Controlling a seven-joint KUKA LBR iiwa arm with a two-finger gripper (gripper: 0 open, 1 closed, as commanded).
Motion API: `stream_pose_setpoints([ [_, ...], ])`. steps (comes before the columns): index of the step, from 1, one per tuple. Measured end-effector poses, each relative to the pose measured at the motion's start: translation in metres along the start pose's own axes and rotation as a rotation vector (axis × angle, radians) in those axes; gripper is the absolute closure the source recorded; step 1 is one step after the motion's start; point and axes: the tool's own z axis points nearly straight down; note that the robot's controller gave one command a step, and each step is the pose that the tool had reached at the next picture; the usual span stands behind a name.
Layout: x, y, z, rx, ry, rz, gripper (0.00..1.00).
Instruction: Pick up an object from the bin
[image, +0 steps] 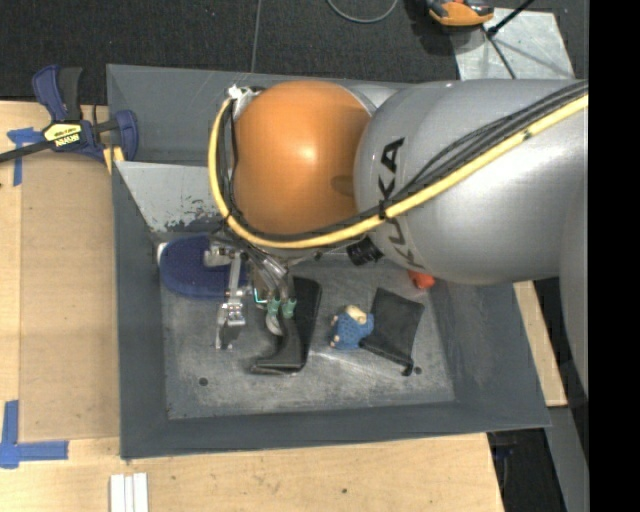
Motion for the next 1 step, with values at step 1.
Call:
stream_pose_setpoints([
  [1,-0.056,-0.0524,0.1526,-0.011,-0.019,0.135,0.0],
])
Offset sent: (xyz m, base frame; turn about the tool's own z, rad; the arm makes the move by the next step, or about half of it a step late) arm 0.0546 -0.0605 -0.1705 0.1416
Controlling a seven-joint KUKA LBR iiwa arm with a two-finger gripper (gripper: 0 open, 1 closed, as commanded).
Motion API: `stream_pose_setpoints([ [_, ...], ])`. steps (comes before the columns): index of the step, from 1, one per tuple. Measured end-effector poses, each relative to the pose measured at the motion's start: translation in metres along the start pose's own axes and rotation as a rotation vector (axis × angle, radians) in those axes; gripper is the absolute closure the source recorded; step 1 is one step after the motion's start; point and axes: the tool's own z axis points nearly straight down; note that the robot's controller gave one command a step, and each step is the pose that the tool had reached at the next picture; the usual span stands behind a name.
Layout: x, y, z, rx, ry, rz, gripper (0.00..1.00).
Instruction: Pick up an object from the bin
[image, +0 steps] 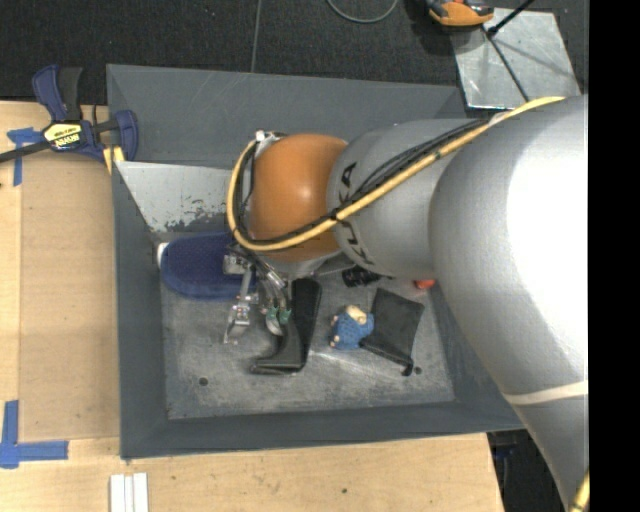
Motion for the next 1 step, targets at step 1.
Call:
stream_pose_setpoints([
  [1,0.0132,0.0627,-0.0187,0.013,0.01,0.235,0.0],
])
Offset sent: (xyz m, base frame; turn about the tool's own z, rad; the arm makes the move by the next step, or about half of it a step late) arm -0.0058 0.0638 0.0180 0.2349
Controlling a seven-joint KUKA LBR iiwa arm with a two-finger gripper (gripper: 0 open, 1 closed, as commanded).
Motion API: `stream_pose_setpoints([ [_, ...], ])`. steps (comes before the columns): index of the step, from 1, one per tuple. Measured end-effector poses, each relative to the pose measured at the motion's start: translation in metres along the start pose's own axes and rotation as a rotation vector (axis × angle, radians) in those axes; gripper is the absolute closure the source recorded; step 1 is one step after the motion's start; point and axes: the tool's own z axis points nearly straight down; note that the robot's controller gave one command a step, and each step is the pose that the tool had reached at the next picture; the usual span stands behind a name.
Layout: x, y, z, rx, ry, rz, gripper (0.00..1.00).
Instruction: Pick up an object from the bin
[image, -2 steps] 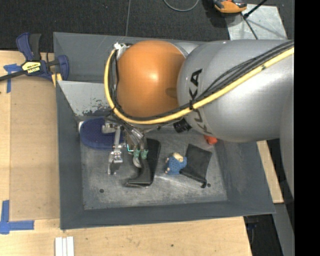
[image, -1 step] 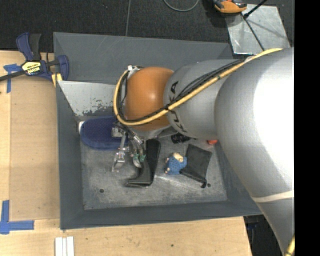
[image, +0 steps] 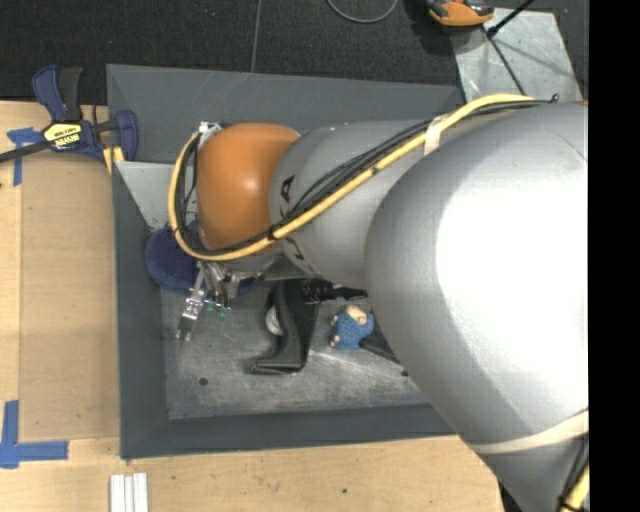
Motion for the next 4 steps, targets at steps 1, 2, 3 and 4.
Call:
stream_pose_setpoints([
  [1,-0.031,-0.01,0.0,0.001,0.013,0.415,0.0],
  [2,-0.037,0.006,0.016,-0.014,0.007,0.795,0.0],
  [3,-0.046,0.019,0.028,0.041,0.014,0.595,0.0],
  [4,-0.049,0.02,0.025,0.03,0.003,0.588,1.0],
])
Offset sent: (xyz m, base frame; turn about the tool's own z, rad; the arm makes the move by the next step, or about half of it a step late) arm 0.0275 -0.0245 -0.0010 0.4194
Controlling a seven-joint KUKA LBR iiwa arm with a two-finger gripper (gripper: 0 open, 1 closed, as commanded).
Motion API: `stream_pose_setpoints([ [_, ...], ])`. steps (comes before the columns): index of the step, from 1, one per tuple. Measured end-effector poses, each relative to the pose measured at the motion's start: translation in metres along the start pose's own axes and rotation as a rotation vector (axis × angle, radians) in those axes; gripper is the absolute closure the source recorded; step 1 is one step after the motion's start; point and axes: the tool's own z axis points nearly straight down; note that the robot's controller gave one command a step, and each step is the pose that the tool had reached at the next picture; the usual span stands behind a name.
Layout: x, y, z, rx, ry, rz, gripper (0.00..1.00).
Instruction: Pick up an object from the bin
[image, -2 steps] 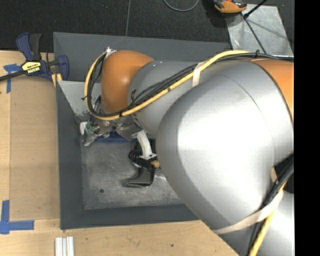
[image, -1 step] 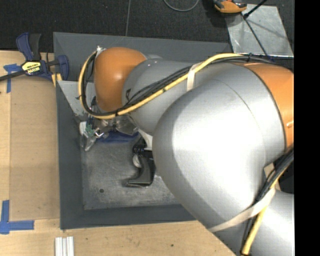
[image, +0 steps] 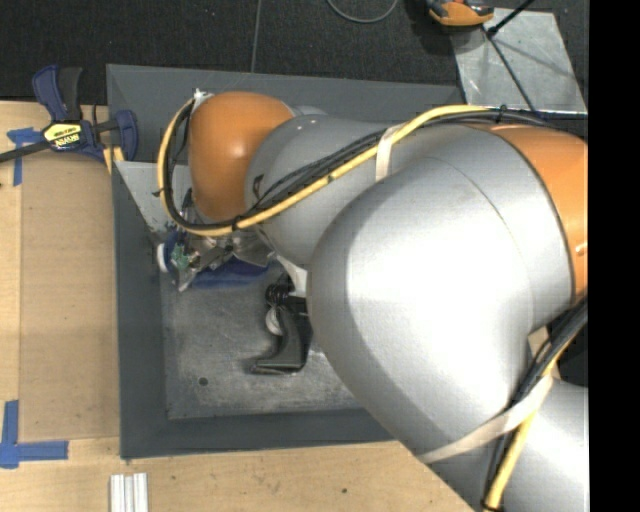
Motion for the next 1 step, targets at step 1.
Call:
stream_pose_setpoints([
  [1,-0.0035,-0.0031,-0.0074,-0.006,0.009,0.004,1.0],
])
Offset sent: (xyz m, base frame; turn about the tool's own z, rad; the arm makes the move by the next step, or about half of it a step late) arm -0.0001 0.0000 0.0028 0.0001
